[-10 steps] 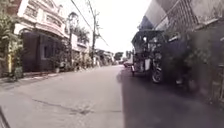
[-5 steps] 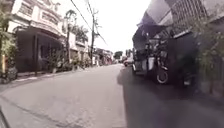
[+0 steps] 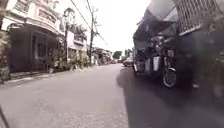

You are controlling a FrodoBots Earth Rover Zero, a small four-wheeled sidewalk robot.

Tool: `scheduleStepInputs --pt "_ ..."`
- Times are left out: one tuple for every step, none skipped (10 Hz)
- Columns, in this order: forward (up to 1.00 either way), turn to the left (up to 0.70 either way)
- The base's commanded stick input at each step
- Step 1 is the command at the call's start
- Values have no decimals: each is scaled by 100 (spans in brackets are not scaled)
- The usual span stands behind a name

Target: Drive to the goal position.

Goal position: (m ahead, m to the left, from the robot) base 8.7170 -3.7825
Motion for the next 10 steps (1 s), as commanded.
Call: scheduleStepInputs --pt "70 0" --pt "70 0" --pt "70 0" --pt "70 0" --pt "70 0" --pt "70 0" --pt "70 0" --pt "70 0" --pt "70 0" --pt "70 0"
